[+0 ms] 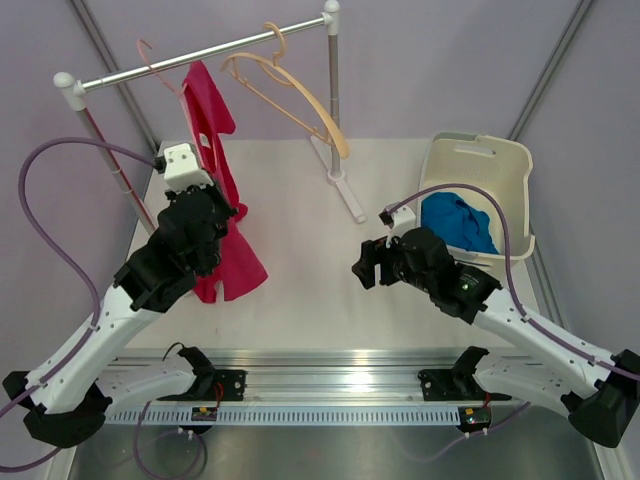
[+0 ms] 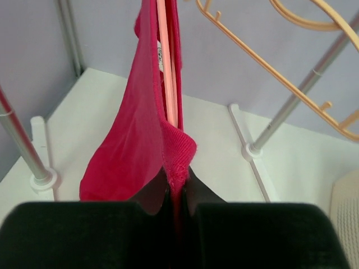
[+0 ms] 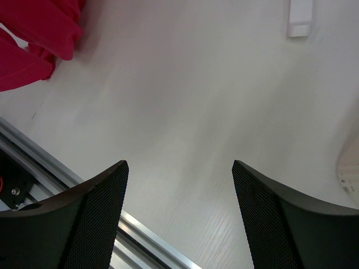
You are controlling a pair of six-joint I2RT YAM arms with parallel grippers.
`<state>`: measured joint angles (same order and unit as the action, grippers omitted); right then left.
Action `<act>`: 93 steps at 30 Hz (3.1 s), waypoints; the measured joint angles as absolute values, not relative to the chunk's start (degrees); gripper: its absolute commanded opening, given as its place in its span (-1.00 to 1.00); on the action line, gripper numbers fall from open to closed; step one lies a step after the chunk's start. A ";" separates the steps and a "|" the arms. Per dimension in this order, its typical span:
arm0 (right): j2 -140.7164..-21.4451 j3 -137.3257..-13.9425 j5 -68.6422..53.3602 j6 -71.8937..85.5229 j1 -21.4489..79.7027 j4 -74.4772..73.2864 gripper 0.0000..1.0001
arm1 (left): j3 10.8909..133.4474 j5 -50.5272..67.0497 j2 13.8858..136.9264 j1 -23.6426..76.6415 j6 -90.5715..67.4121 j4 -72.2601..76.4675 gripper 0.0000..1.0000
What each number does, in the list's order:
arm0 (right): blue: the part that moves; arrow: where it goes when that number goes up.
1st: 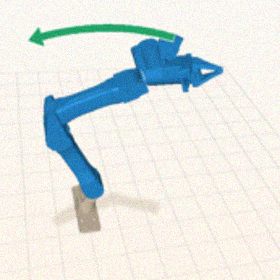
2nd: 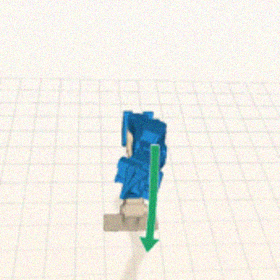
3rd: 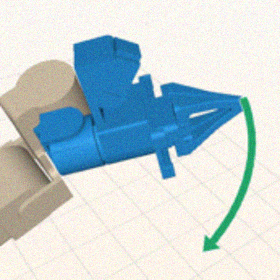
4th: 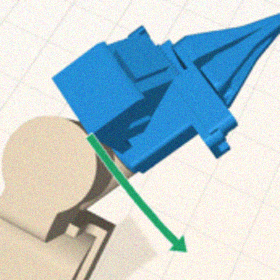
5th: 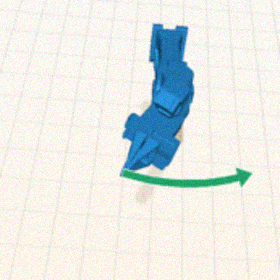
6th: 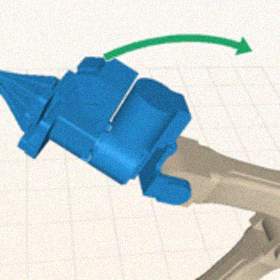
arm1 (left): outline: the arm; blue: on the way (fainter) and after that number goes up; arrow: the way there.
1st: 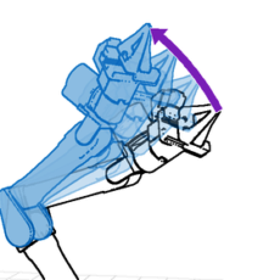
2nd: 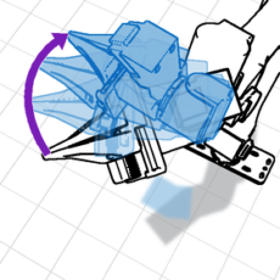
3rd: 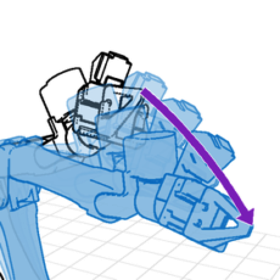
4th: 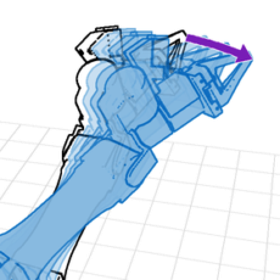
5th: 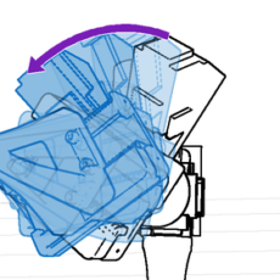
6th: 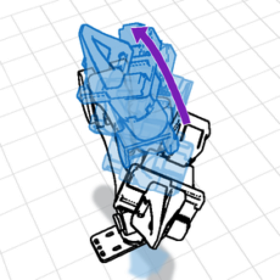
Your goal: Remove the t-shirt from the hanger
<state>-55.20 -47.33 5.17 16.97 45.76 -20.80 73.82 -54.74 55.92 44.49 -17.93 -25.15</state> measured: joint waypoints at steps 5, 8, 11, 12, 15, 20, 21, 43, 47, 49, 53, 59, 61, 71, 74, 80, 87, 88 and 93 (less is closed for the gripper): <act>-52.95 -47.46 2.92 15.92 45.76 -21.02 0.65 | 71.05 -44.95 51.33 44.56 -21.47 -31.27 -1.00; -49.54 -49.36 1.78 15.35 45.76 -22.39 0.65 | 69.30 -39.18 47.55 44.56 -23.35 -35.57 -1.00; -46.52 -52.77 0.25 14.15 45.76 -22.46 0.66 | 67.59 -34.13 44.16 44.56 -24.32 -39.59 -1.00; -45.76 -54.30 0.25 13.65 45.76 -22.63 0.66 | 66.94 -32.69 43.33 44.56 -24.49 -40.69 -1.00; -45.28 -59.96 -0.56 12.56 45.76 -23.99 0.66 | 64.71 -27.73 40.21 44.56 -24.47 -43.42 -1.00; -45.06 -67.64 -4.73 11.90 45.80 -24.71 0.64 | 62.28 -18.06 35.59 44.56 -23.66 -47.62 -1.00; -44.99 -68.75 -5.78 11.88 45.80 -24.75 0.64 | 62.06 -16.16 34.81 44.56 -23.33 -48.18 -1.00; -67.31 -73.58 -9.50 11.79 45.82 -17.85 0.41 | 53.36 14.92 37.04 44.56 -20.49 -43.90 -1.00; -69.36 -73.58 -6.76 11.70 46.48 -16.01 0.33 | 52.42 17.47 38.17 44.56 -20.08 -42.24 -1.00; -70.22 -73.58 -5.04 11.66 47.16 -15.44 0.23 | 51.90 18.17 38.26 44.58 -19.81 -41.69 -1.00; -71.99 -73.58 -3.22 11.70 47.68 -14.83 0.19 | 51.88 18.52 38.26 44.60 -19.70 -40.62 -1.00; -74.35 -73.58 -0.40 11.81 48.64 -14.83 -0.25 | 51.88 19.79 38.30 44.60 -19.86 -38.00 -1.00; -74.70 -73.58 0.27 11.51 48.84 -14.87 -0.63 | 51.88 19.79 38.30 44.60 -19.97 -37.39 -0.92; -72.95 -76.51 7.01 10.63 49.06 -20.93 -1.00 | 52.62 21.17 36.71 44.66 -21.39 -34.41 0.80; -70.28 -78.50 8.82 10.00 49.08 -23.11 -1.00 | 53.36 21.45 35.97 44.66 -21.30 -33.98 0.94; -69.82 -90.85 12.12 8.49 49.08 -27.24 -1.00 | 54.26 21.65 35.66 44.66 -21.28 -33.34 0.69; -68.36 -93.91 14.59 8.05 49.08 -31.75 -1.00 | 54.26 21.45 35.57 44.66 -21.52 -33.39 -1.00; -68.58 -94.67 15.09 7.88 49.01 -33.17 -1.00 | 54.24 21.06 35.33 44.66 -21.37 -33.39 -1.00; -69.65 -99.79 16.91 7.55 46.00 -38.22 -1.00 | 54.33 15.90 33.98 44.66 -22.13 -33.65 -1.00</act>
